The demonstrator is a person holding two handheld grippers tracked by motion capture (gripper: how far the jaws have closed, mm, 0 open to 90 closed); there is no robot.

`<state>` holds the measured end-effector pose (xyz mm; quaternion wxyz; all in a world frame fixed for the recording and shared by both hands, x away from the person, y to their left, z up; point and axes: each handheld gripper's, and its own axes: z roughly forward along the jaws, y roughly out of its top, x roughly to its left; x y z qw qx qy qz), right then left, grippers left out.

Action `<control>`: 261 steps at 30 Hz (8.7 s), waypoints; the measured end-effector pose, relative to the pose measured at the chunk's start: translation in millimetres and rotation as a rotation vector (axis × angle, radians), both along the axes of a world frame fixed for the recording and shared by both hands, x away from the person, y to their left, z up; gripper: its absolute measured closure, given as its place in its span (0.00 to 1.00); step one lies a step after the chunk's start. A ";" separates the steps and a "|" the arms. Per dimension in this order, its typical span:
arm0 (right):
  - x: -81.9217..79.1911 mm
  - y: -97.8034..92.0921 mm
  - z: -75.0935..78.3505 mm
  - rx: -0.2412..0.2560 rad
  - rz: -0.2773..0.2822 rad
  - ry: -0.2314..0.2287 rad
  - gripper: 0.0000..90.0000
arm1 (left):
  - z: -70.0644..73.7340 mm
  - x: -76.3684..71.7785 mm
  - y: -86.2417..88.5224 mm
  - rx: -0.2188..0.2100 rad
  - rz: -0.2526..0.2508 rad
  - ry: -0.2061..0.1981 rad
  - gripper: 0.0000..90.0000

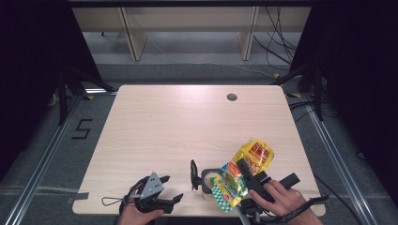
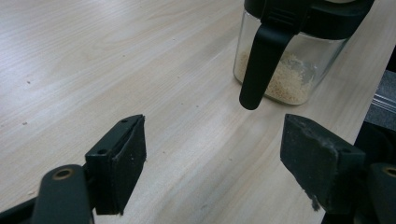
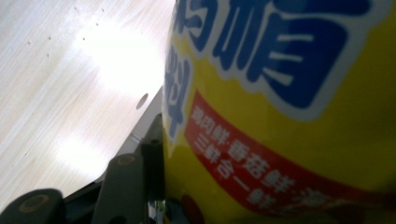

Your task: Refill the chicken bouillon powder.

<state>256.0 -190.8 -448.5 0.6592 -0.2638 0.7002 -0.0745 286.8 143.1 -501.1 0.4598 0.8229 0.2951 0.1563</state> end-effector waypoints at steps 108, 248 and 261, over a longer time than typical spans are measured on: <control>1.3 7.1 3.1 -0.125 0.083 0.007 0.57 | -0.9 -1.8 -2.3 -0.027 0.015 0.016 0.25; -1.9 4.5 -1.2 -0.080 0.121 0.033 0.60 | -0.4 -2.3 -1.9 -0.008 0.006 0.019 0.25; -3.7 3.2 4.1 -0.102 0.065 0.063 0.60 | 0.9 -1.6 -0.5 -0.009 0.005 0.018 0.25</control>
